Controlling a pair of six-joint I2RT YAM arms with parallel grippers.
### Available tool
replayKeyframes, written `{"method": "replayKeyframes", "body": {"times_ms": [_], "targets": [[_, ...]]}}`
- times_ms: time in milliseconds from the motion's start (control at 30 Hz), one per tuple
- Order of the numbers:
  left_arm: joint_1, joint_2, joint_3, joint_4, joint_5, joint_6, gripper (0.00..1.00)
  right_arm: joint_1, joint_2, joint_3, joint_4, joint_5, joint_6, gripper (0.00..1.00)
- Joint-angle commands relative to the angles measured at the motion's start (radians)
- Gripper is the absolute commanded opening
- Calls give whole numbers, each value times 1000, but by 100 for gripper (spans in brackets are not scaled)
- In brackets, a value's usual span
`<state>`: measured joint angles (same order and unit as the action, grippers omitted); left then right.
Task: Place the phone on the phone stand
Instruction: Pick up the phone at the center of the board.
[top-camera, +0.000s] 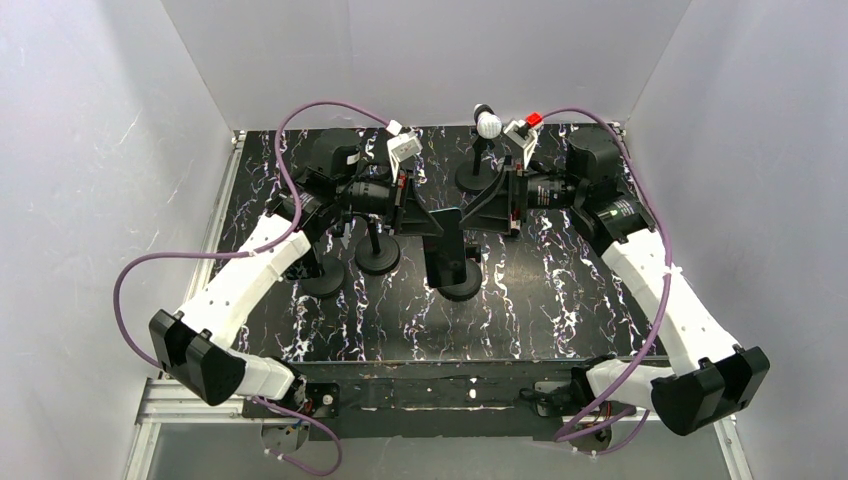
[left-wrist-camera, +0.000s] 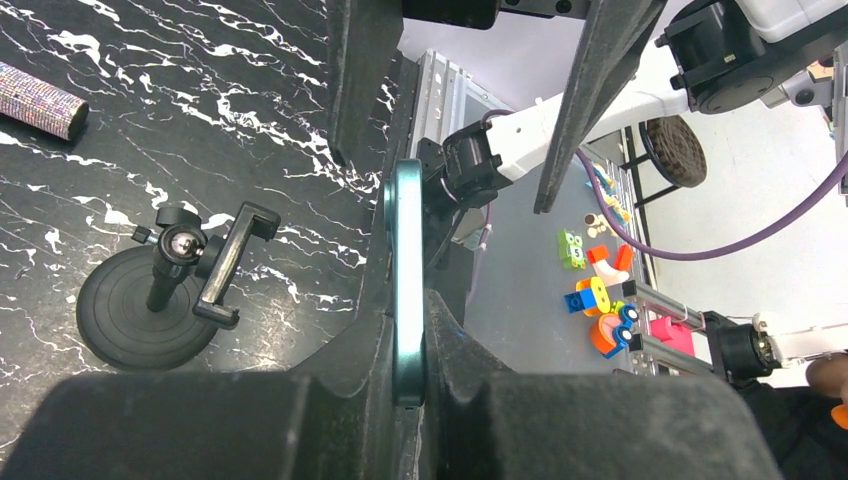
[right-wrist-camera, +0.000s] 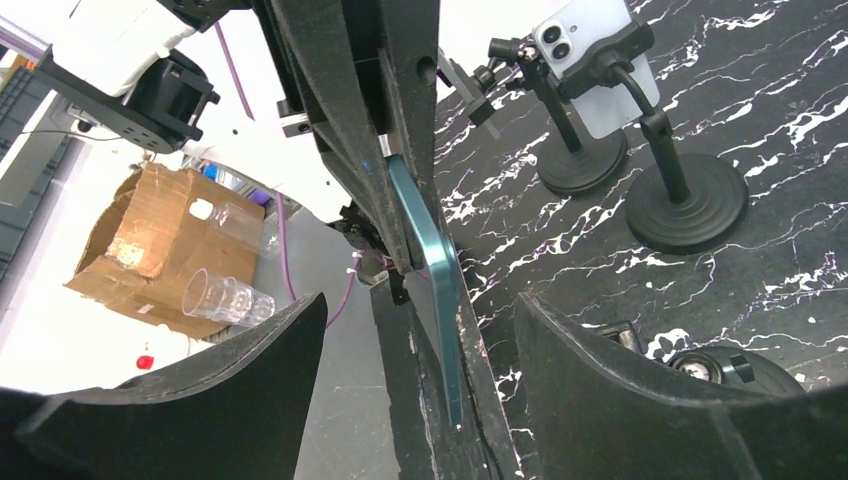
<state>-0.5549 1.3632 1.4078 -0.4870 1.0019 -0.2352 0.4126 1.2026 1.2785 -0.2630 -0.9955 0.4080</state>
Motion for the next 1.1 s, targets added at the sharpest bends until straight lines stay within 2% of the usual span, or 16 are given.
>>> {"method": "replayKeyframes", "body": {"times_ms": [0,233,467,833,867,900,1000,1033,1067], "targets": [[-2,-43,52,5,39,17,0,2,-16,25,36,-57,3,76],[-23,-28,65,13,91,25,0,34,14,13,87,-125,42,75],[-42,-20,72,13,97,28,0,62,45,24,84,-149,44,65],[-47,-11,72,-8,104,45,0,74,54,30,100,-190,46,25],[-48,-9,72,-9,105,46,0,74,54,30,99,-191,47,18],[-48,-9,73,-10,105,46,0,73,54,31,99,-194,46,4],[-48,-12,70,-13,96,52,1,73,52,32,97,-203,34,1],[-47,-15,70,-13,90,56,7,74,50,32,92,-197,24,1],[-48,-17,68,-14,83,57,17,74,46,32,85,-191,12,1]]}}
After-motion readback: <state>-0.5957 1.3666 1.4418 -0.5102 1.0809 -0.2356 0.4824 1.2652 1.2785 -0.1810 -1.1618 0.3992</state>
